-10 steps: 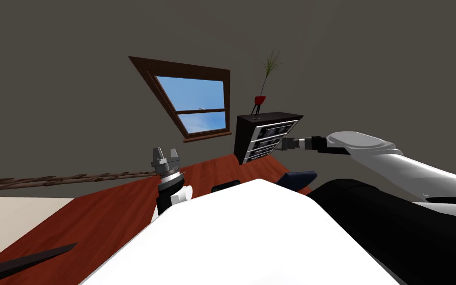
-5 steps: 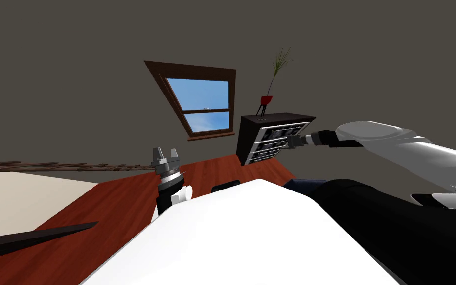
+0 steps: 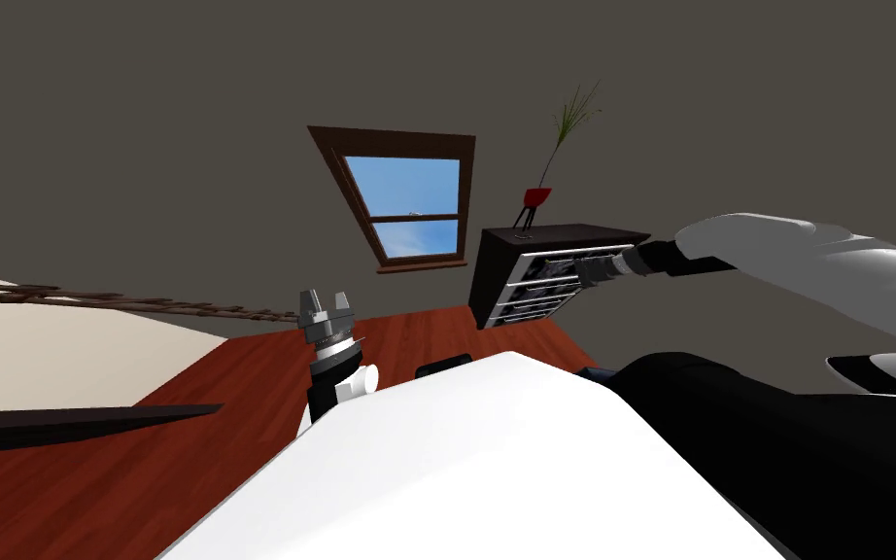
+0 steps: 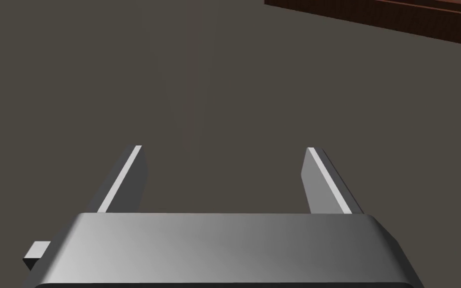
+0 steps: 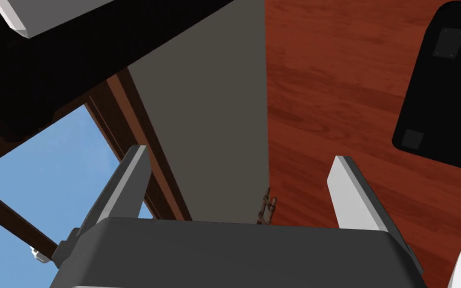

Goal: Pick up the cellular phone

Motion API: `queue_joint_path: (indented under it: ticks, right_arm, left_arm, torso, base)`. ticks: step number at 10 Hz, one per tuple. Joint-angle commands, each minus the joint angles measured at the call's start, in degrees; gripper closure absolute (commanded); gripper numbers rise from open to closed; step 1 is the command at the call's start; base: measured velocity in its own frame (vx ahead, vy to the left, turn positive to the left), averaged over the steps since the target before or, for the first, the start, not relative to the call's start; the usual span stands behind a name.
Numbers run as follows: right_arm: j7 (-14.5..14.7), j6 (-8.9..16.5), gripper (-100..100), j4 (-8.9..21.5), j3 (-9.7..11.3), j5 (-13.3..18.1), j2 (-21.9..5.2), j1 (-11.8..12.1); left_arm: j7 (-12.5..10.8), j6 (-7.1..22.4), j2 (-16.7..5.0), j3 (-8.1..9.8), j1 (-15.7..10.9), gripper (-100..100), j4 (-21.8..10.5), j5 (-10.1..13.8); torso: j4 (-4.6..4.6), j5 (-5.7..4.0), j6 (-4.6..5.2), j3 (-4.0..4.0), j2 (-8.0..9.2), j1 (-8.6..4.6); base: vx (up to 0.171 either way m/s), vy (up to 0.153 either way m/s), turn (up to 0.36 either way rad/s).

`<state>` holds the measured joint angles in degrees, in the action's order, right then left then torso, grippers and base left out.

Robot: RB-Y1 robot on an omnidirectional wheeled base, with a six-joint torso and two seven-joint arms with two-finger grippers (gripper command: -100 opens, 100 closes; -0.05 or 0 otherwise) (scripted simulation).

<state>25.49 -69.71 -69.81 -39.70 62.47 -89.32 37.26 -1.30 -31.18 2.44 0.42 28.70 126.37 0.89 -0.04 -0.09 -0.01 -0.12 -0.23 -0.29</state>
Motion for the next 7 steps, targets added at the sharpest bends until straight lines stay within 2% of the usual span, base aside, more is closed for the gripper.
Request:
queue_joint_path:
  ticks: [1,2,3,4,5,6,7]
  right_arm:
    - [-0.19,-1.41,-100,1.98,-0.81,1.04,-2.86,0.44]
    - [-0.43,-3.41,-100,4.01,-1.89,3.15,-4.6,1.37]
    - [-0.43,-3.41,-100,4.9,-1.89,3.15,-6.33,1.37]
    - [-0.75,-5.39,-100,7.01,-2.87,5.1,-8.19,2.33]
    - [-0.75,-5.39,-100,7.73,-2.87,5.1,-9.41,2.33]
    - [-1.13,-7.36,-100,9.61,-3.75,6.89,-11.14,3.32]
    - [-1.13,-7.36,-100,10.44,-3.75,6.89,-12.83,3.32]
  left_arm:
    - [0.0,0.0,0.0,0.0,0.0,0,0.0,0.0]
    - [0.0,0.0,0.0,0.01,0.01,0,0.0,0.0]
    - [0.0,0.0,0.0,0.0,0.0,0,0.0,0.0]
    - [0.0,0.0,0.0,0.01,0.01,0,0.0,0.0]
    - [0.0,0.0,0.0,0.0,0.0,0,0.0,0.0]
    - [0.0,0.0,0.0,0.01,0.01,0,0.0,0.0]
    - [0.0,0.0,0.0,0.0,0.0,0,0.0,0.0]
  torso:
    - [0.0,0.0,0.0,0.0,0.0,0.0]
    - [0.0,0.0,0.04,0.0,-0.01,0.0]
    - [-0.01,-0.01,0.0,-0.02,-0.02,-0.05]
    - [0.0,-0.02,0.06,-0.02,-0.04,-0.03]
    - [-0.02,-0.02,0.0,-0.06,-0.1,-0.07]
    - [-0.02,-0.03,0.07,-0.05,-0.09,-0.06]
    - [-0.03,-0.03,-0.01,-0.07,-0.11,-0.09]
  base:
    - [0.023,-0.06,0.146]
    - [0.024,-0.075,0.249]
    - [0.028,-0.069,0.134]
    - [0.046,-0.079,0.267]
    - [0.035,-0.08,0.129]
    - [0.034,-0.084,0.259]
    - [0.028,-0.073,0.124]
